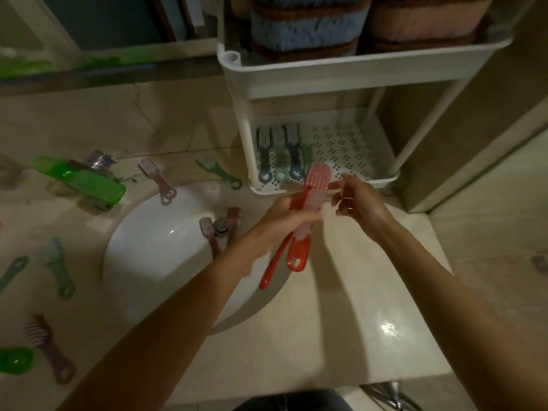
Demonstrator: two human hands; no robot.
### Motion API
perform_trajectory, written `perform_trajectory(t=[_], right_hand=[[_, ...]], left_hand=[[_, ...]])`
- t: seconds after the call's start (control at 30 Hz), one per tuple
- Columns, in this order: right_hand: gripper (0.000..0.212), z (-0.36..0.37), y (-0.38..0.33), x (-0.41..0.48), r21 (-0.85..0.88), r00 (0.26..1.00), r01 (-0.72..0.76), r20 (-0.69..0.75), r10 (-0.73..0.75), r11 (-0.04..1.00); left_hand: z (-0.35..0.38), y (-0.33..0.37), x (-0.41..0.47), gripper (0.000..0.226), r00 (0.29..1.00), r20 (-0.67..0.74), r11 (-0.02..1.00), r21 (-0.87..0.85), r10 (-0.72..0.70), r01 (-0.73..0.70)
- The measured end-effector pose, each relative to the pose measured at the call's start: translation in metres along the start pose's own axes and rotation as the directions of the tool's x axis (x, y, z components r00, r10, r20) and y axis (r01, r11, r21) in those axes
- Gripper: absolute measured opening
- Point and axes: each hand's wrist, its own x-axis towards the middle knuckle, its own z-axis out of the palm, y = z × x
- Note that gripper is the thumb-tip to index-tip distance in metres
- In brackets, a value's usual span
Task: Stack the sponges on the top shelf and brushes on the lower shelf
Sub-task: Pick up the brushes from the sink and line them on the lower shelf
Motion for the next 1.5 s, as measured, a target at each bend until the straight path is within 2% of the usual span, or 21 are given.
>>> perform_trajectory(t=[0.07,0.13,0.23,0.3,0.4,0.47,0.53,0.6,0.63,0.83,0.97,1.1,1.23,1.3,1.43,1.5], right_hand=[[0.015,-0.009,0.009,-0.003,-0.106,0.999,0.002,0.041,0.002,0.994],[0.015,-0.013,0.021,-0.009,-0.217,0.986,0.023,0.166,0.013,0.976],[0.011,-0.011,0.030,-0.010,-0.140,0.962,0.056,0.274,-0.016,0.989],[0.012,-0.011,0.030,-0.003,-0.065,0.966,0.075,0.251,-0.056,0.995],[0.014,-0.011,0.022,0.011,-0.079,0.987,0.084,0.145,-0.071,0.993],[0.019,-0.013,0.013,0.026,-0.146,0.995,0.097,0.021,-0.094,0.985],[0.018,-0.015,0.003,0.046,-0.260,0.984,0.106,-0.109,-0.138,0.960],[0.013,-0.019,-0.007,0.067,-0.384,0.966,0.060,-0.210,-0.151,0.921],[0.017,-0.021,-0.012,0.076,-0.438,0.961,0.031,-0.234,-0.147,0.899],[0.033,-0.013,-0.023,0.106,-0.769,0.981,-0.045,-0.156,-0.119,0.638],[0.032,-0.007,-0.019,0.109,-0.797,0.980,0.000,-0.121,-0.160,0.604],[0.036,-0.008,-0.010,0.113,-0.856,0.975,0.087,-0.032,-0.221,0.510],[0.038,-0.009,-0.007,0.117,-0.840,0.972,0.114,-0.016,-0.234,0.530],[0.035,-0.010,-0.007,0.113,-0.813,0.956,0.132,-0.048,-0.290,0.568],[0.020,-0.009,-0.012,0.093,-0.663,0.873,0.264,-0.144,-0.466,0.700],[0.016,-0.007,-0.014,0.080,-0.519,0.907,0.331,-0.055,-0.418,0.788]], left_hand=[[0.003,0.004,0.010,0.015,0.999,-0.052,0.984,-0.177,0.004,-0.013],[0.004,0.009,0.022,0.016,0.996,-0.090,0.968,-0.247,0.013,-0.035],[0.008,0.020,0.038,0.015,0.995,-0.100,0.934,-0.353,0.014,-0.049],[0.011,0.028,0.047,0.016,0.995,-0.094,0.913,-0.405,0.013,-0.051],[0.010,0.038,0.058,0.012,0.996,-0.088,0.903,-0.429,-0.006,-0.032],[0.003,0.042,0.062,0.008,0.995,-0.096,0.884,-0.467,-0.027,-0.021],[-0.005,0.044,0.064,0.016,0.988,-0.126,0.854,-0.520,-0.094,0.015],[-0.012,0.044,0.066,0.021,0.969,-0.176,0.825,-0.564,-0.174,0.046],[-0.014,0.044,0.066,0.022,0.958,-0.203,0.818,-0.573,-0.204,0.052],[-0.023,0.037,0.065,0.006,0.923,-0.284,0.855,-0.511,-0.258,0.082],[-0.028,0.038,0.068,0.009,0.919,-0.298,0.856,-0.511,-0.259,0.076],[-0.028,0.044,0.073,0.012,0.922,-0.297,0.845,-0.531,-0.251,0.059],[-0.024,0.049,0.082,0.018,0.920,-0.304,0.821,-0.569,-0.247,0.032],[-0.023,0.050,0.087,0.019,0.919,-0.307,0.823,-0.567,-0.245,0.030],[-0.022,0.053,0.101,0.021,0.904,-0.346,0.816,-0.578,-0.252,0.007],[-0.018,0.056,0.109,0.023,0.895,-0.371,0.799,-0.601,-0.247,-0.029]])
